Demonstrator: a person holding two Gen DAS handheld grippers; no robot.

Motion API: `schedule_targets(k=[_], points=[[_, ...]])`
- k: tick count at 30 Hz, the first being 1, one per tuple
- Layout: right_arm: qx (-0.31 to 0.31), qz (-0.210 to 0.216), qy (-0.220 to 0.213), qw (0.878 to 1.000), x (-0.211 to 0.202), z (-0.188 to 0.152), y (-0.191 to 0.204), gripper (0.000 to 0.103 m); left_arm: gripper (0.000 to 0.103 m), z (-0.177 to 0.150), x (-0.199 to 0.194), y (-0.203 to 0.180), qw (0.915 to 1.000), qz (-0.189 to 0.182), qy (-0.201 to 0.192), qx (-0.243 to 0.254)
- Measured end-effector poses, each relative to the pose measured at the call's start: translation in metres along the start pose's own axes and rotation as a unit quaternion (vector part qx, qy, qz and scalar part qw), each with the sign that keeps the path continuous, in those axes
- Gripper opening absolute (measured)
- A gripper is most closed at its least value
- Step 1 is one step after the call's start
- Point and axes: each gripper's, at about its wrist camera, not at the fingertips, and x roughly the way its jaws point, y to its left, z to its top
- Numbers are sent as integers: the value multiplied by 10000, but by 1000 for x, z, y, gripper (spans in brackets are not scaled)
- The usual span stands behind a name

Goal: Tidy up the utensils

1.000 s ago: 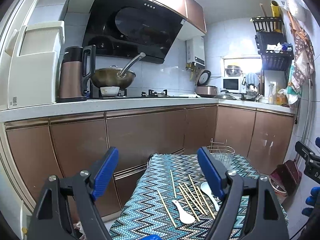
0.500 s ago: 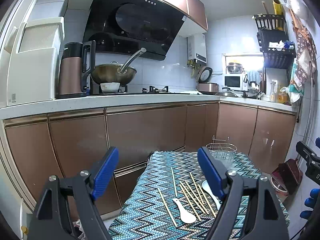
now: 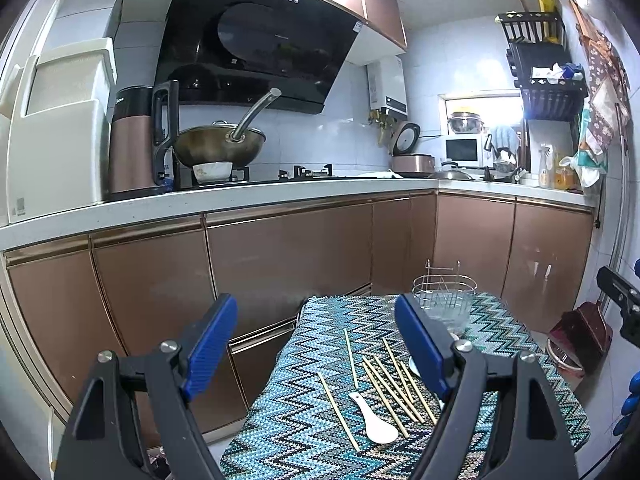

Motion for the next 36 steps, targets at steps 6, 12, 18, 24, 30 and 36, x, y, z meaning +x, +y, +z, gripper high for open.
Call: schedule_targets(k=[6, 12, 18, 24, 30, 36], points=[[-111, 2, -132, 9999, 1, 2, 0, 103, 80, 3, 9, -6, 9999, -74, 89, 71], [-98, 129, -105, 9998, 15, 6, -4, 103, 80, 10, 30, -7, 9993, -158, 321, 95], [11, 436, 207, 9988, 45, 4, -16, 103, 80, 14, 67, 0, 9962, -277, 825, 54], [-1, 792, 767, 9939, 91, -5, -24, 103, 80, 12, 120, 3, 9856, -610, 1574, -101], [105, 1040, 1442, 9840, 147, -23, -34, 103, 80, 1, 177, -2, 9715, -813, 2221, -142], [493, 1093, 2132, 9696, 208, -52, -51, 101, 80, -17, 232, -10, 9578, -859, 2739, -145]])
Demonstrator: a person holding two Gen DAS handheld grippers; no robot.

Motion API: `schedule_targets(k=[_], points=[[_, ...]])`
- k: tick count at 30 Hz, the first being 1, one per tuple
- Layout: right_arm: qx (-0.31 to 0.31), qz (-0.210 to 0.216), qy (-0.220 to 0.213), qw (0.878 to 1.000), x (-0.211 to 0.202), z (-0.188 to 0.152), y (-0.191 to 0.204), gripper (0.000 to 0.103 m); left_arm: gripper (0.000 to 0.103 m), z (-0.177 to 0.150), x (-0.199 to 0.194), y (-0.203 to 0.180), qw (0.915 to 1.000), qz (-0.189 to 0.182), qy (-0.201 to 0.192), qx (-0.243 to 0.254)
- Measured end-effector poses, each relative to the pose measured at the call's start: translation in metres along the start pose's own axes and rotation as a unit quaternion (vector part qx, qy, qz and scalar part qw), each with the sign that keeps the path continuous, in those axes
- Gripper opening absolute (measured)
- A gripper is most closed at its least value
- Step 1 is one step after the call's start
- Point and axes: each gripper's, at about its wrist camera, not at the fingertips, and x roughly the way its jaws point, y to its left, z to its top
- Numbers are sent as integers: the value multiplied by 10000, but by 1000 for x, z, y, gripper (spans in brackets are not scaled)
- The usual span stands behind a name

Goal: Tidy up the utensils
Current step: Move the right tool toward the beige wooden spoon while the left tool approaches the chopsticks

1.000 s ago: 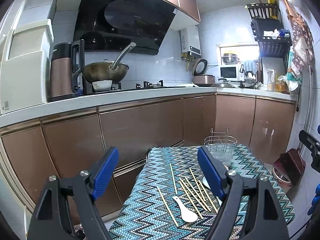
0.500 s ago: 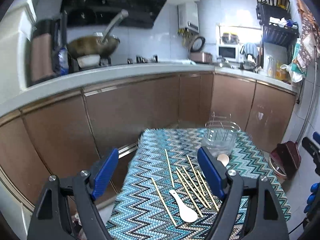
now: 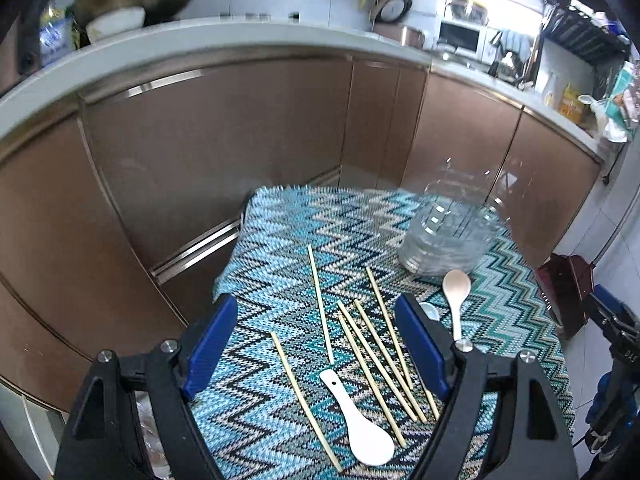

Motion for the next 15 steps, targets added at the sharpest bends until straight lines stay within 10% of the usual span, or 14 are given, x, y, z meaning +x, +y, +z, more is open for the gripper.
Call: schedule_targets(k=[9, 15], points=[[605, 910, 1028, 9887, 104, -6, -25, 57, 79, 21, 90, 6, 9968, -94, 790, -18], [783, 1164, 1462, 9793, 157, -12, -30, 53, 79, 22, 123, 10, 9943, -169, 1052, -94]])
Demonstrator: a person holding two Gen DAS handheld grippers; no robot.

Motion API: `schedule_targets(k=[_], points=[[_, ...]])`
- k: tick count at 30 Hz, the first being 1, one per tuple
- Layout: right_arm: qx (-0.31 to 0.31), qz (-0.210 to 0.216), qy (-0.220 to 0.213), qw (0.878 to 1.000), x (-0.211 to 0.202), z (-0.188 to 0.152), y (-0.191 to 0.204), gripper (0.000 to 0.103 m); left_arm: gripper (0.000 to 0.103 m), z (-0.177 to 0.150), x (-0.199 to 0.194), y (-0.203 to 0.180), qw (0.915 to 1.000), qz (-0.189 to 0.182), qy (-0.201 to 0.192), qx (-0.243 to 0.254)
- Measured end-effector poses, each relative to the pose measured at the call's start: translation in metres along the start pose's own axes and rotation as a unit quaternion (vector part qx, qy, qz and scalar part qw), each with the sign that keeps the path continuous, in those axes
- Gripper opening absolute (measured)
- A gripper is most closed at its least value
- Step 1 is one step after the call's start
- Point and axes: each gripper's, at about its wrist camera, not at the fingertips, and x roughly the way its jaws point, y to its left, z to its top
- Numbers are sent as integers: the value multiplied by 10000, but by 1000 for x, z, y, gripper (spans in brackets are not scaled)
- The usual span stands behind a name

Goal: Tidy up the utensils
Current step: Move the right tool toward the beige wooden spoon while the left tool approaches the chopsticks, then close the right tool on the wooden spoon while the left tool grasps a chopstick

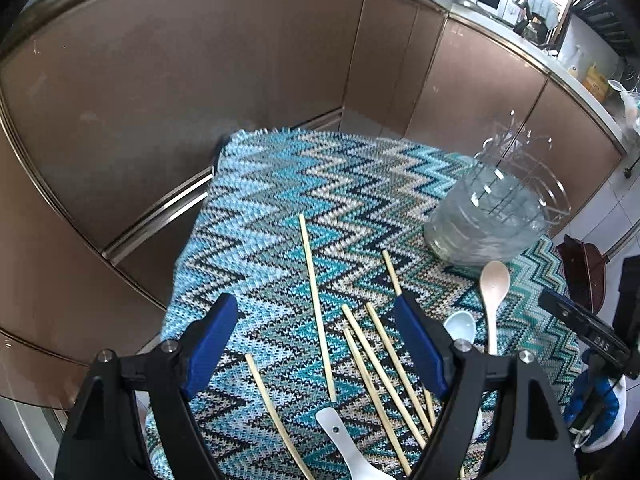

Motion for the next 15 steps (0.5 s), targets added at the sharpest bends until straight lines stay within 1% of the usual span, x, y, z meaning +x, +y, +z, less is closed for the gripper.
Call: schedule_targets(k=[3, 5, 8, 9, 10, 11, 12, 15], points=[[-43, 54, 163, 9998, 19, 3, -4, 53, 79, -4, 11, 0, 9998, -77, 180, -14], [-49, 72, 225, 9997, 30, 6, -7, 52, 78, -6, 18, -2, 9991, -260, 343, -25], [-50, 102, 278, 9995, 40, 9, -10, 51, 76, -8, 28, -6, 9955, -653, 661, -166], [-46, 122, 286, 9995, 42, 10, -9, 50, 72, -9, 32, -8, 9933, -814, 785, -222], [-41, 146, 296, 9994, 45, 11, -10, 50, 65, -9, 35, -9, 9914, -926, 886, -278], [-40, 157, 304, 9994, 46, 11, -10, 48, 62, -8, 38, -10, 9893, -1021, 987, -343], [-42, 167, 313, 9994, 47, 11, -11, 48, 56, -7, 42, -12, 9875, -1079, 1076, -404], [-32, 230, 366, 9991, 53, 10, -14, 46, 46, -4, 57, -12, 9846, -1032, 1277, -594]])
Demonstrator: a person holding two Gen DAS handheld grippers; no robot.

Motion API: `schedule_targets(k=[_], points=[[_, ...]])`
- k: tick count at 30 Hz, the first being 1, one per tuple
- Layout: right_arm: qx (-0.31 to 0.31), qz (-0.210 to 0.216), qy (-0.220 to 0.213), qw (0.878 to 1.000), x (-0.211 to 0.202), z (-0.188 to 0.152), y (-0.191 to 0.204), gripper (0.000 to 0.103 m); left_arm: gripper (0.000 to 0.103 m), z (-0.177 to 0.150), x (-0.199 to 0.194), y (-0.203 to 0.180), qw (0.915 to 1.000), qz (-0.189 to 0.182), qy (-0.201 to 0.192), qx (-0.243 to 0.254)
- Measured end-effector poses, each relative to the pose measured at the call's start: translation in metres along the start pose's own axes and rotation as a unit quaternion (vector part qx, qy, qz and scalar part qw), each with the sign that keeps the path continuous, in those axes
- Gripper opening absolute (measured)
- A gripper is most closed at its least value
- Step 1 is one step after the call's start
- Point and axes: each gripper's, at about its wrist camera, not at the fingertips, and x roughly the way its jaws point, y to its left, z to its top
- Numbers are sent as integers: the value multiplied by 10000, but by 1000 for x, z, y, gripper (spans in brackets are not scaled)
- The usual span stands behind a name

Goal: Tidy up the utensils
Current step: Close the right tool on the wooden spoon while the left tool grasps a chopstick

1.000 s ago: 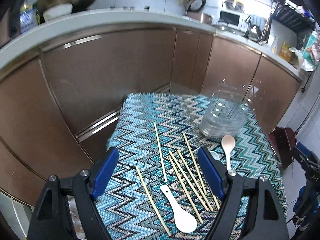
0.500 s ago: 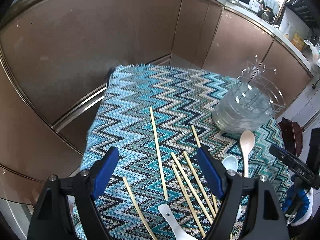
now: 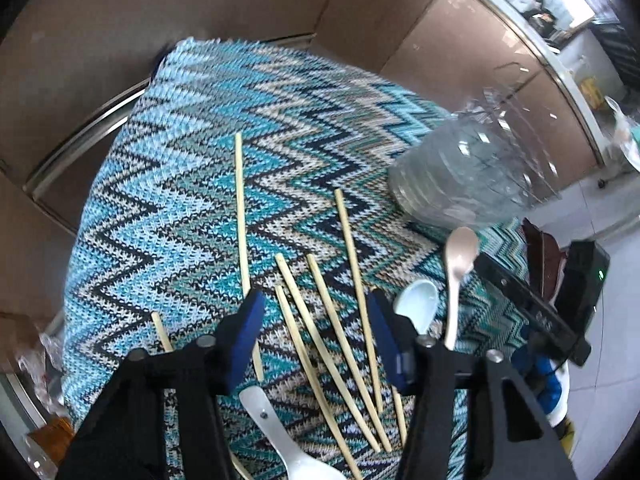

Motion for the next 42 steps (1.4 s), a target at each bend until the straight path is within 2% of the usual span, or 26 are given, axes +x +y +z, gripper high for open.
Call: schedule_targets(k=[3, 10, 15, 26, 28, 30, 31, 36, 42], points=[[6, 75, 35, 10000, 1, 0, -2, 40, 33, 7, 13, 3, 9997, -34, 180, -181], [8, 189, 55, 9998, 8, 4, -4, 36, 26, 20, 32, 13, 9983, 123, 334, -456], [-31, 258, 98, 9996, 13, 7, -2, 33, 17, 27, 43, 15, 9973, 220, 458, -536], [-46, 344, 223, 9991, 33, 12, 2, 29, 15, 32, 65, 8, 9959, 290, 645, -572], [-53, 363, 254, 9990, 38, 13, 3, 24, 13, 32, 65, 8, 9958, 302, 639, -579], [-29, 389, 261, 9989, 41, 13, 1, 12, 9, 33, 64, 8, 9958, 342, 612, -596], [-24, 387, 250, 9989, 42, 13, 1, 9, 8, 33, 64, 8, 9957, 344, 598, -617], [-181, 322, 127, 9992, 31, 10, 3, 8, 7, 28, 54, 15, 9961, 204, 435, -739], [-407, 64, -207, 9989, 2, 7, 17, 8, 6, 18, 25, 13, 9979, 114, 40, -633]])
